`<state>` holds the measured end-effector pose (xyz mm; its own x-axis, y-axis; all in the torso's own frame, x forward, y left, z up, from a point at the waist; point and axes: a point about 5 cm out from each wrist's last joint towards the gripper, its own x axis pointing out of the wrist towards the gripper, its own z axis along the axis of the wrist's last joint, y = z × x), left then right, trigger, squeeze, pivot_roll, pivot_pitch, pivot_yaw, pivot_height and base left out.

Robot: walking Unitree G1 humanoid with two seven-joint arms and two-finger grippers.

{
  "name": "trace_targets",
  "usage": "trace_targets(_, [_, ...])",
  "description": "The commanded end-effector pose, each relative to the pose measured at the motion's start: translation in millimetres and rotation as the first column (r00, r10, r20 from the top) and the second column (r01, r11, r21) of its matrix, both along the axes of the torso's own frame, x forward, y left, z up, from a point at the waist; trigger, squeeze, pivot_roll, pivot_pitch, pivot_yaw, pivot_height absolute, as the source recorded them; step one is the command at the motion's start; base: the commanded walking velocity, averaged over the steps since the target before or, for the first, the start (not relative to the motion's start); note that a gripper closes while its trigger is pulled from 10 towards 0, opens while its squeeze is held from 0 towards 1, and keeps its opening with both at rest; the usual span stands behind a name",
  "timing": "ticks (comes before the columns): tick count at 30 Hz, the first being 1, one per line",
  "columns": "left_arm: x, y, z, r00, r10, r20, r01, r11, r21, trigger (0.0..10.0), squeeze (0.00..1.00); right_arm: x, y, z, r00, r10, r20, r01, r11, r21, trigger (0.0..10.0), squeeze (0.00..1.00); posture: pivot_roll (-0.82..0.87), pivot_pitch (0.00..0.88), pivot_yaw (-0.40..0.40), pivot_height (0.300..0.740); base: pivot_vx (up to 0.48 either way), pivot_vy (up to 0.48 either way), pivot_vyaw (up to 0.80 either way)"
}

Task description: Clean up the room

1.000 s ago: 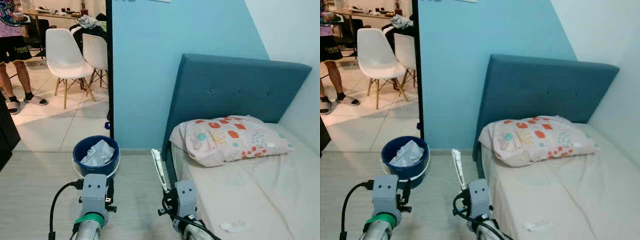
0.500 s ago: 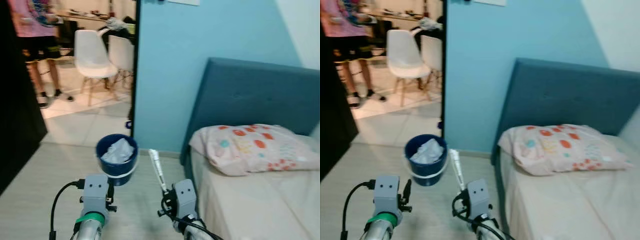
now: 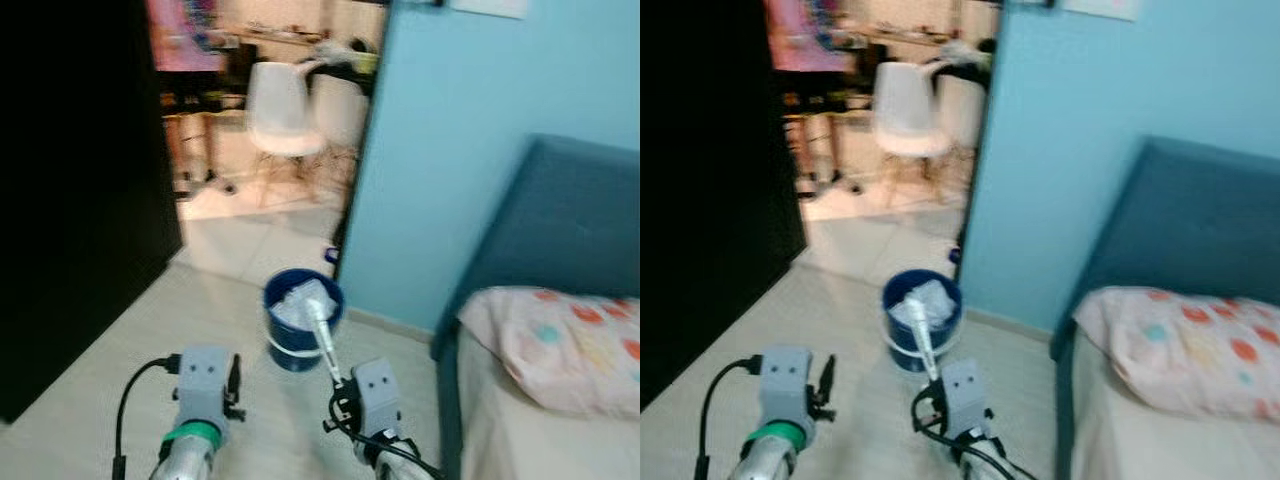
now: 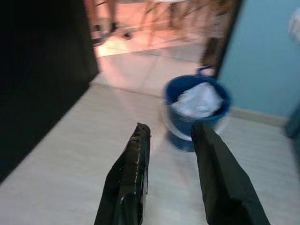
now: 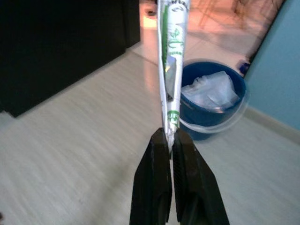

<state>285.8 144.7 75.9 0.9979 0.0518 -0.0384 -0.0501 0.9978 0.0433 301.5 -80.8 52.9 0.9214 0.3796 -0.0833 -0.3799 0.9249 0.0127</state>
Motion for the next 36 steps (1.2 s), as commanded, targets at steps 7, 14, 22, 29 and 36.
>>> trace_targets(7, [-1.5,-0.4,-4,1.000,-0.004,-0.016,0.005,1.000,0.002,10.0,0.00,-7.1,-6.4,-11,0.998,-0.045,-0.047,0.046,0.999,0.024,10.0,0.00,0.04,0.013,-0.021,0.740,0.000,0.000,0.46])
trace_targets(14, [-0.4,-3.4,-4,0.999,-0.026,-0.019,0.026,0.999,-0.023,10.0,0.00,-7.1,-9.2,-12,0.997,-0.057,-0.048,0.059,0.998,0.027,10.0,0.00,0.03,0.016,-0.017,0.740,0.000,0.000,0.00])
trace_targets(22, [0.8,-1.7,-3,1.000,-0.012,-0.013,0.011,0.999,-0.031,10.0,0.00,-8.0,-10.5,-13,0.997,-0.067,-0.049,0.069,0.997,0.024,10.0,0.00,0.03,0.017,-0.014,0.740,0.061,0.000,0.00])
trace_targets(29, [0.2,0.7,-5,1.000,0.003,-0.026,-0.005,0.999,-0.048,10.0,0.00,-7.8,-13.6,-14,0.995,-0.079,-0.055,0.080,0.997,0.014,10.0,0.00,0.03,0.019,-0.016,0.740,0.254,0.000,0.00])
trace_targets(36, [-0.9,0.9,-9,0.999,0.007,-0.038,-0.010,0.998,-0.067,10.0,0.00,-8.2,-15.1,-15,0.995,-0.084,-0.057,0.085,0.996,0.006,10.0,0.00,0.03,0.017,-0.018,0.740,0.287,0.000,0.00])
